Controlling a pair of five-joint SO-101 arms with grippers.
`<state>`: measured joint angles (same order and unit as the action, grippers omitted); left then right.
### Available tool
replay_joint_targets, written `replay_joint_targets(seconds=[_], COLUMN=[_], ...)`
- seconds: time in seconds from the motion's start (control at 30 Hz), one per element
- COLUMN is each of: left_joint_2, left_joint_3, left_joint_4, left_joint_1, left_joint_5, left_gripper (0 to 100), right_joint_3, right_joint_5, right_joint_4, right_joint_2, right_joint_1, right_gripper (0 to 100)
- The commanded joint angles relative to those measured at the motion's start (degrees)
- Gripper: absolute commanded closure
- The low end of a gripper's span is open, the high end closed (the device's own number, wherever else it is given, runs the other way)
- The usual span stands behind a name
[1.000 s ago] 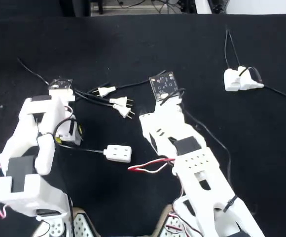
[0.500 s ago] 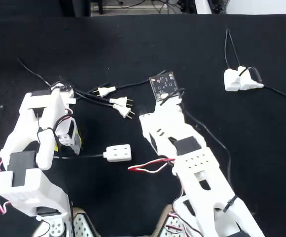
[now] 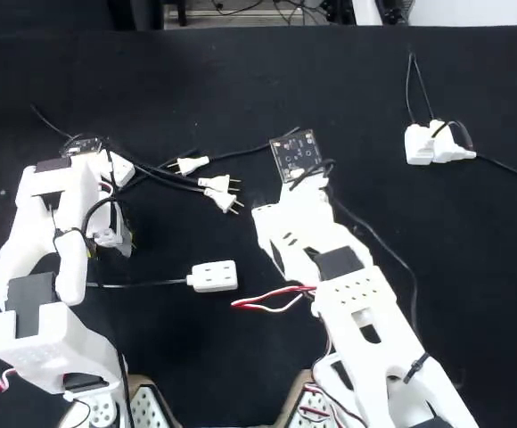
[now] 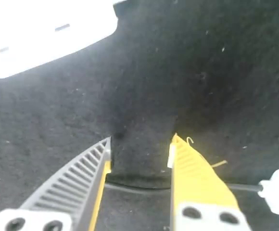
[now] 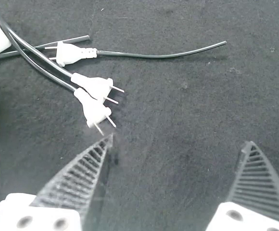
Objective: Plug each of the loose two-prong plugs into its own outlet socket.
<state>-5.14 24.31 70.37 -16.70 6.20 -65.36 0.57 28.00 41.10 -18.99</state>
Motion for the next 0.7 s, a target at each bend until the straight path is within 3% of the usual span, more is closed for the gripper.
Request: replay_joint_targets(seconds=[0.0, 0.2, 0.47, 0.67], left_joint_2=[0.44, 2.99, 14.15, 15.65], left_joint_3=[-2.24, 3.38, 11.65, 16.92], left_joint_4=[-1.67, -8.53, -15.65, -23.74], left_joint_1=[1.54, 4.79, 0.66, -0.57], left_joint_5=[-4.13, -5.01, -8.7, -13.1], left_gripper=[80, 80, 80, 80], right_joint_3=[0.4, 0.66, 3.56, 14.99], right_joint_5=[0.0, 0.09, 0.09, 0.0], right_joint_4=[-1.58, -1.23, 2.02, 8.53], right_joint_2=[1.98, 1.89, 0.92, -12.18], right_joint_1=[0.7, 0.62, -1.05, -4.75], right_gripper=[62.0, 62.0, 62.0, 62.0])
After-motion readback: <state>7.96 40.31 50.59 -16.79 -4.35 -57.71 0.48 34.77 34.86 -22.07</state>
